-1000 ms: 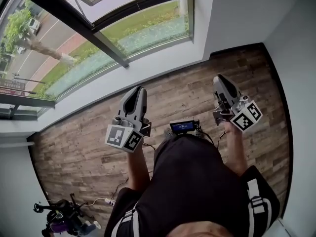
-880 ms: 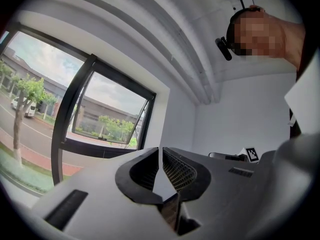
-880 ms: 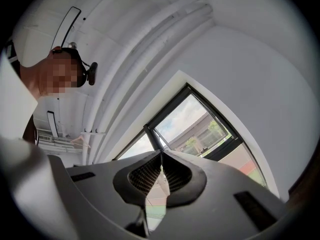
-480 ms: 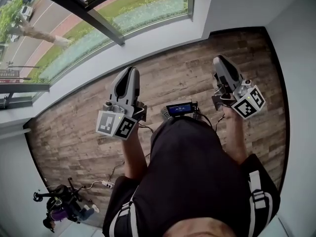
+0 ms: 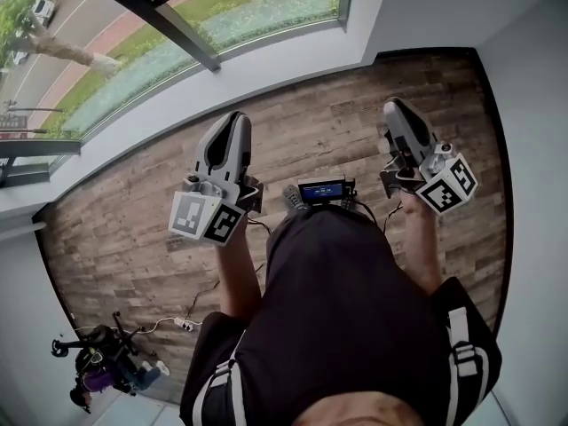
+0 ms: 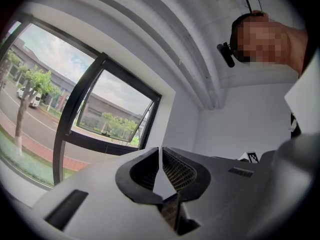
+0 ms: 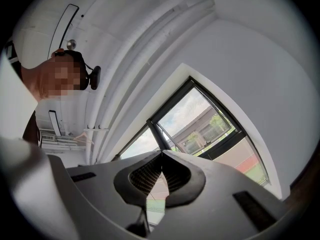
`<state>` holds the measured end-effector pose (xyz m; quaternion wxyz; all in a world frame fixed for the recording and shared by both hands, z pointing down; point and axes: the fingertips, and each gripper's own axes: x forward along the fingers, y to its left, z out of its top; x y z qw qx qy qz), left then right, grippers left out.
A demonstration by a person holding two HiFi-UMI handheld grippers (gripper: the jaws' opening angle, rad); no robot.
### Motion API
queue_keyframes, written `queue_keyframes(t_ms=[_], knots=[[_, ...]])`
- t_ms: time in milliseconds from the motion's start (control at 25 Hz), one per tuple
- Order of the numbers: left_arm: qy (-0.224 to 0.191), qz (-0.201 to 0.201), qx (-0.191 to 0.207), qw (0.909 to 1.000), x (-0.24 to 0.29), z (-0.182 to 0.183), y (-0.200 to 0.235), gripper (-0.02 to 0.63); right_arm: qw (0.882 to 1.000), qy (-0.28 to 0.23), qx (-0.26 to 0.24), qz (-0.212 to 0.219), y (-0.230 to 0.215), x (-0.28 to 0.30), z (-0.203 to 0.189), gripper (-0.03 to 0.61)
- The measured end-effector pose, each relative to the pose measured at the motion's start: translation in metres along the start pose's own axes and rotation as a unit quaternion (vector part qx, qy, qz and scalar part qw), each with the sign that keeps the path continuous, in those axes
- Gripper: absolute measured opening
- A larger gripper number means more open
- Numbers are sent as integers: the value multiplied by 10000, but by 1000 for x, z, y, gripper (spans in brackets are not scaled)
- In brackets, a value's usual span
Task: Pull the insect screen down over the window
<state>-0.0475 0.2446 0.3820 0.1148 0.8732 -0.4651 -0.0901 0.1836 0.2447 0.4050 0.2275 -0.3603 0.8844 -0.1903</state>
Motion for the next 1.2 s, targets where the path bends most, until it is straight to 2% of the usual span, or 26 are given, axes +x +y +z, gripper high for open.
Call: queue_keyframes(t_ms=[1200], knots=[[-17, -29, -90, 10000, 2, -6, -1, 29, 9998, 163, -80, 76, -1, 1, -6, 9]])
